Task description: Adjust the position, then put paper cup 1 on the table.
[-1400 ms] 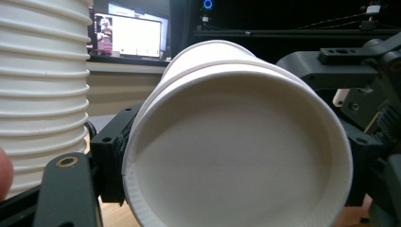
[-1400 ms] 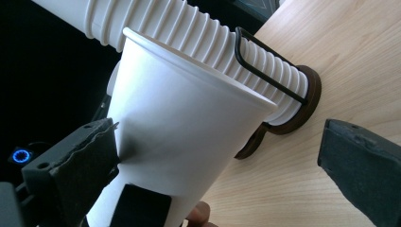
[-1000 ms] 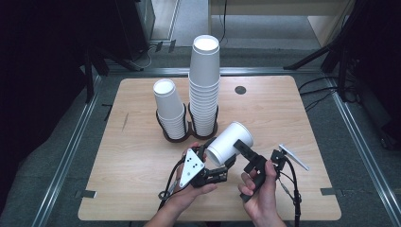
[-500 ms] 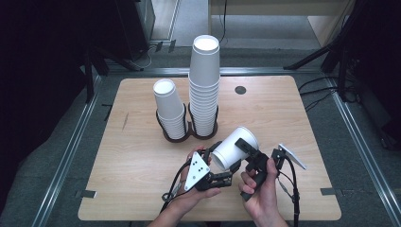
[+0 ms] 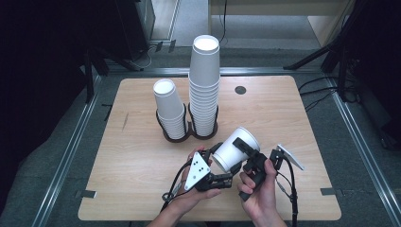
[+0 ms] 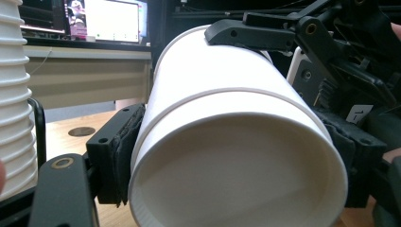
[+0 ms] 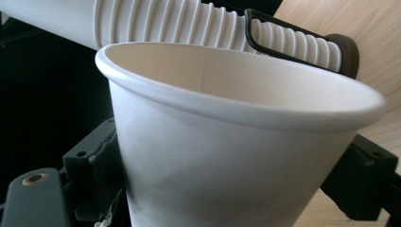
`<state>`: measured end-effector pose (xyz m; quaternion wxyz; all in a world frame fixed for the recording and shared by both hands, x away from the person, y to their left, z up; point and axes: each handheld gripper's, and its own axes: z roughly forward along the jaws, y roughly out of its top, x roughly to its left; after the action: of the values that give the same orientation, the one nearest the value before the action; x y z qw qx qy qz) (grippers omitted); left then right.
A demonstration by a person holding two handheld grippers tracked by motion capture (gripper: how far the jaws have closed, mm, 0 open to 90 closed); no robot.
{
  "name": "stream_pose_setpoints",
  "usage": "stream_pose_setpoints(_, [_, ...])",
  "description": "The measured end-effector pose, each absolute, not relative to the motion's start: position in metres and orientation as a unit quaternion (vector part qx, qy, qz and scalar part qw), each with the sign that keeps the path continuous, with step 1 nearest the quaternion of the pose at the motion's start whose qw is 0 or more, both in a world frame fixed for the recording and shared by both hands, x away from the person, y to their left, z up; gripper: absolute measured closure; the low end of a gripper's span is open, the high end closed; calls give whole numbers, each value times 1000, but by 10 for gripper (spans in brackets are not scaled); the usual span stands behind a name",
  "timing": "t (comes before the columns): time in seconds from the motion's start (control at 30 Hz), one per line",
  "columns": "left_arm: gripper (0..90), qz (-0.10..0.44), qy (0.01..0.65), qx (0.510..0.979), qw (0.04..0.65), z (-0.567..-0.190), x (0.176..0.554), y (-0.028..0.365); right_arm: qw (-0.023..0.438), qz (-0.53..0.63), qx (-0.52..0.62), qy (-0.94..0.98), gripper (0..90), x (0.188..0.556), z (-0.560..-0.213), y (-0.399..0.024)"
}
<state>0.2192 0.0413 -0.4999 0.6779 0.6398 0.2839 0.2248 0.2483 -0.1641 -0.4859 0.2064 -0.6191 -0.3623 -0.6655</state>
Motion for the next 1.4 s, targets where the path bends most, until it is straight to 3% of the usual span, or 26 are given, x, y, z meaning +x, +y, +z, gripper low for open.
stream_pose_setpoints(0.07, [185,221,282,643,677,-499,218,42,198,-673,-613,-364,135,248,-485,-164])
stream_pose_setpoints(0.17, [90,218,277,659,664,-497,218,42,181,-677,-613,-365,138,248,-482,-166])
stream_pose_setpoints(0.27, [78,213,279,669,655,-497,220,43,144,-688,-608,-368,140,247,-477,-171])
stream_pose_setpoints(0.37, [8,208,286,678,644,-497,220,42,115,-692,-609,-369,140,248,-472,-177])
stream_pose_setpoints(0.77, [8,189,311,697,618,-491,227,53,9,-698,-599,-392,138,257,-465,-201])
stream_pose_setpoints(1.07, [8,187,319,695,617,-487,231,64,-143,-676,-572,-442,137,259,-456,-206])
stream_pose_setpoints(1.4, [8,182,327,699,610,-487,235,70,-231,-672,-533,-459,137,262,-452,-209])
